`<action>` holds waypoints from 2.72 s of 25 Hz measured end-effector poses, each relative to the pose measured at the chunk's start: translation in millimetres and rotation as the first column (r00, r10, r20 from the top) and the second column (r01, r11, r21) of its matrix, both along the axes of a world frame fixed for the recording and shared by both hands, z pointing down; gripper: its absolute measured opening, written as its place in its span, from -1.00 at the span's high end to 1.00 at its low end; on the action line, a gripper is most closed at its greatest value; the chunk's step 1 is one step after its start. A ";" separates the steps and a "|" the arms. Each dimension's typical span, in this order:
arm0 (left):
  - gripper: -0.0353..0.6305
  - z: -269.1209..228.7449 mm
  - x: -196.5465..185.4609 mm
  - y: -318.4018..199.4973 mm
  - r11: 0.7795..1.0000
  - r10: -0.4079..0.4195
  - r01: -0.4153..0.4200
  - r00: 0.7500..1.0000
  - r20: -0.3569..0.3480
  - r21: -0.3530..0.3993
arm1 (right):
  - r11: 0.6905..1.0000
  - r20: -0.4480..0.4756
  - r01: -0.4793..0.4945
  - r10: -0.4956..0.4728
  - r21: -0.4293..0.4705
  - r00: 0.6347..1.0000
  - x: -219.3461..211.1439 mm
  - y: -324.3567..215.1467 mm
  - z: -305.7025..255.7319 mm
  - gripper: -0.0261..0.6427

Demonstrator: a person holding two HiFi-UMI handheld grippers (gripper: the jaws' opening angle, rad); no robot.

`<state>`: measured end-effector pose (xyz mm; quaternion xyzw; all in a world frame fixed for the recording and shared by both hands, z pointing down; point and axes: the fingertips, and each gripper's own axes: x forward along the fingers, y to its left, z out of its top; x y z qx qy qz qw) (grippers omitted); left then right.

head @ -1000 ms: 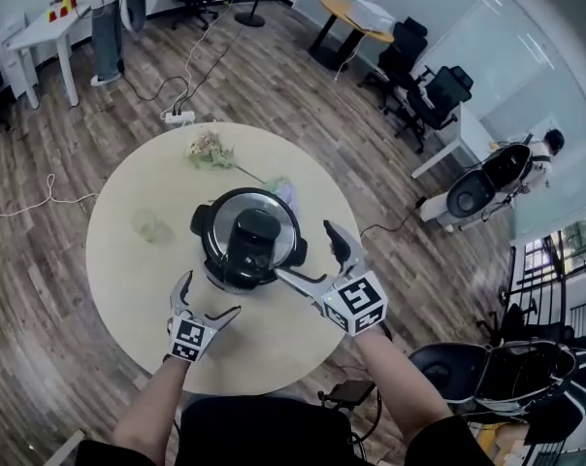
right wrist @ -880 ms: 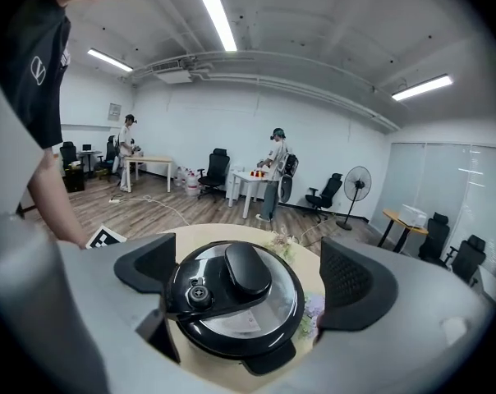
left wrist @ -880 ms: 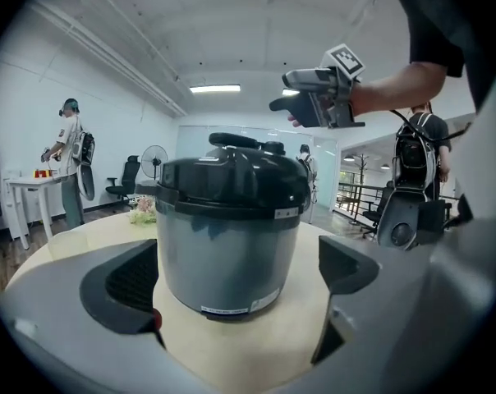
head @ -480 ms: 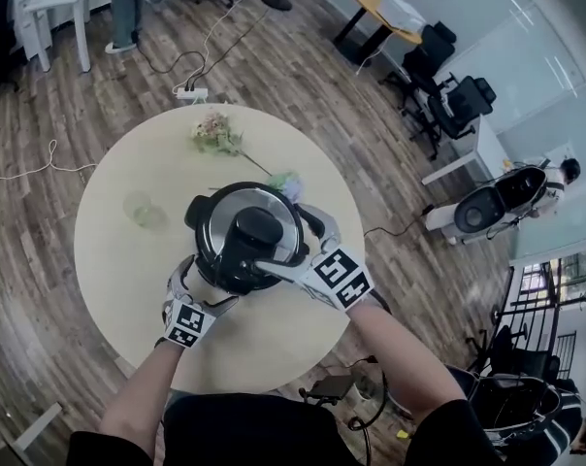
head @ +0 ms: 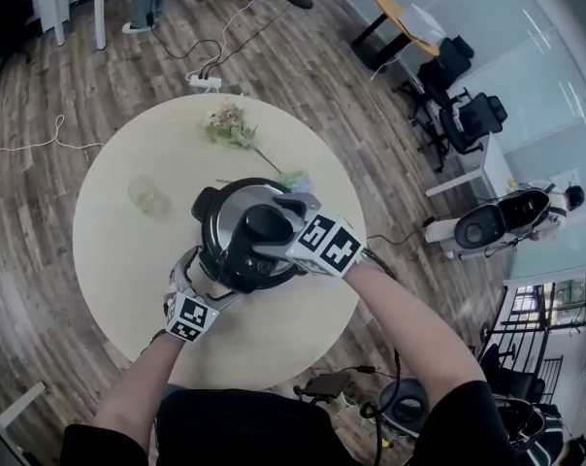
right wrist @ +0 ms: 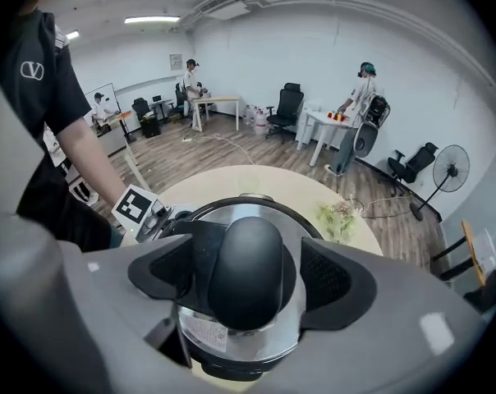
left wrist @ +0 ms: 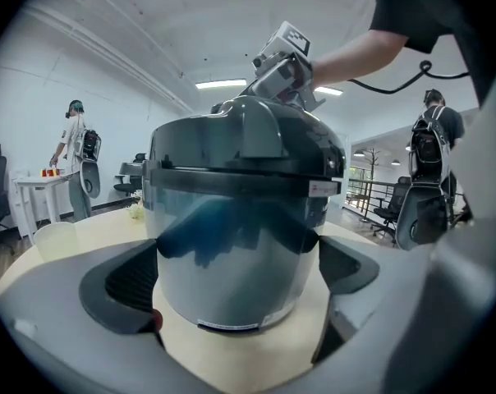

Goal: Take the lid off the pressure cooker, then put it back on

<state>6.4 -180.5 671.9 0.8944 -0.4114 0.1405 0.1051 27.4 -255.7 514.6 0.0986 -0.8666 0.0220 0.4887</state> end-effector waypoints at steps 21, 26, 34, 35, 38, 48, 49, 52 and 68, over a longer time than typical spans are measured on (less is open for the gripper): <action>-0.88 2.5 1.4 1.2 1.000 -0.011 0.011 1.000 0.002 -0.005 | 0.987 -0.286 -0.055 0.010 -0.150 0.958 -0.7 -3.5 30.8 0.04; -0.88 1.8 -1.5 1.3 1.000 -0.012 0.012 1.000 0.009 -0.010 | 0.985 -0.326 -0.106 0.055 -0.139 0.944 -3.1 -5.3 30.0 0.06; -0.88 1.2 0.1 1.0 1.000 -0.013 0.014 1.000 0.013 -0.018 | 0.975 -0.399 -0.178 0.111 -0.136 0.910 -0.6 -6.6 32.1 0.07; -0.88 1.0 -0.1 1.0 1.000 -0.014 0.014 1.000 0.013 -0.019 | 0.973 -0.405 -0.183 0.114 -0.138 0.907 -0.9 -6.9 32.0 0.07; -0.88 0.3 -1.0 1.8 1.000 -0.012 0.013 1.000 0.016 -0.022 | 0.967 -0.418 -0.211 0.134 -0.142 0.899 -1.5 -7.0 32.0 0.07; -0.88 0.8 -1.1 3.2 1.000 -0.016 0.016 1.000 0.016 -0.018 | 0.863 -0.451 -0.480 0.370 -0.156 0.812 2.3 -12.6 35.8 0.07; -0.88 0.4 -1.1 3.3 1.000 -0.016 0.016 1.000 0.016 -0.018 | 0.846 -0.453 -0.508 0.394 -0.160 0.799 2.6 -13.3 36.2 0.07; -0.88 -0.9 -0.2 3.9 1.000 -0.017 0.018 1.000 0.017 -0.015 | 0.770 -0.454 -0.614 0.491 -0.173 0.744 4.4 -15.5 36.8 0.07; -0.88 0.9 1.9 5.8 1.000 -0.012 0.012 1.000 0.021 -0.025 | 0.718 -0.466 -0.677 0.549 -0.160 0.693 8.1 -15.3 38.3 0.06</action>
